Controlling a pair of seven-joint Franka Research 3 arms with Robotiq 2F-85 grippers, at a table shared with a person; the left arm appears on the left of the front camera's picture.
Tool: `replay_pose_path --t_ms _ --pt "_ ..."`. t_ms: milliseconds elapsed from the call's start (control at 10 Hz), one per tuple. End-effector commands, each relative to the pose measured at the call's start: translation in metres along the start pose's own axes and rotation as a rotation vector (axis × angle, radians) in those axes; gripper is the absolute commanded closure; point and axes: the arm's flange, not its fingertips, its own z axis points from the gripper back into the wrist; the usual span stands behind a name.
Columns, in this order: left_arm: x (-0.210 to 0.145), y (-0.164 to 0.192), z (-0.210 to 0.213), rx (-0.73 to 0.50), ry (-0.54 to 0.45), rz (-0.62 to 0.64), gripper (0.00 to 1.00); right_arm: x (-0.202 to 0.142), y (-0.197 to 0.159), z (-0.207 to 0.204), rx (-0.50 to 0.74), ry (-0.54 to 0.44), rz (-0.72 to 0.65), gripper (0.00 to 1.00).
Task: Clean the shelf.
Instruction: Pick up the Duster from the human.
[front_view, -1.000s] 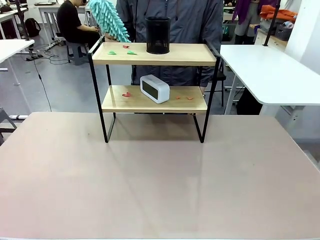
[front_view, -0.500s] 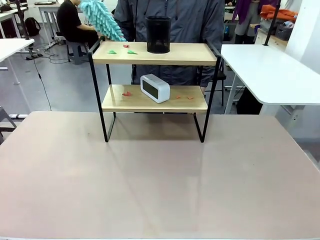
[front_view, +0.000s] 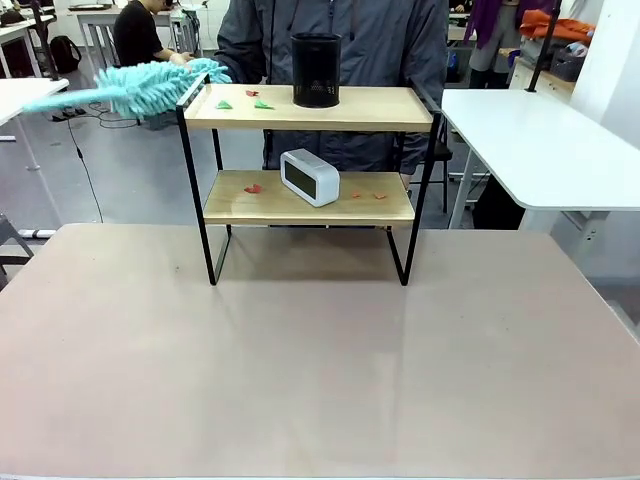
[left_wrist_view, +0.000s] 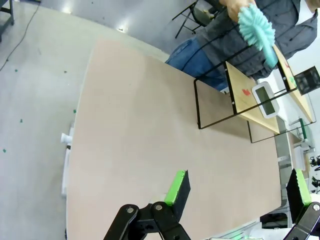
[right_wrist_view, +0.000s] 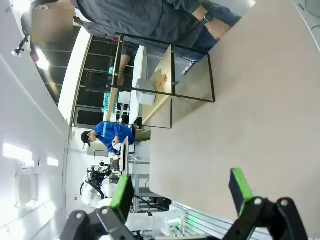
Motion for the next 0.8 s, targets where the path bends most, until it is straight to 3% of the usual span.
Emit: replay_pose_path --t_ms 0,300,400,700 --pt "0.002 -0.001 -0.003 -0.019 -0.006 -0.020 0.00 0.004 0.001 -0.002 0.018 -0.008 0.028 0.00" --pt "0.000 0.001 -0.001 -0.004 -0.002 0.002 0.00 0.004 0.001 -0.002 0.018 -0.008 0.028 0.00" --pt "0.007 -0.002 0.001 -0.081 0.043 0.050 0.00 0.004 0.001 -0.002 0.018 -0.008 0.028 0.00" --pt "0.066 -0.031 -0.027 -0.057 0.162 0.209 0.00 0.004 0.001 -0.002 0.018 -0.008 0.028 0.00"
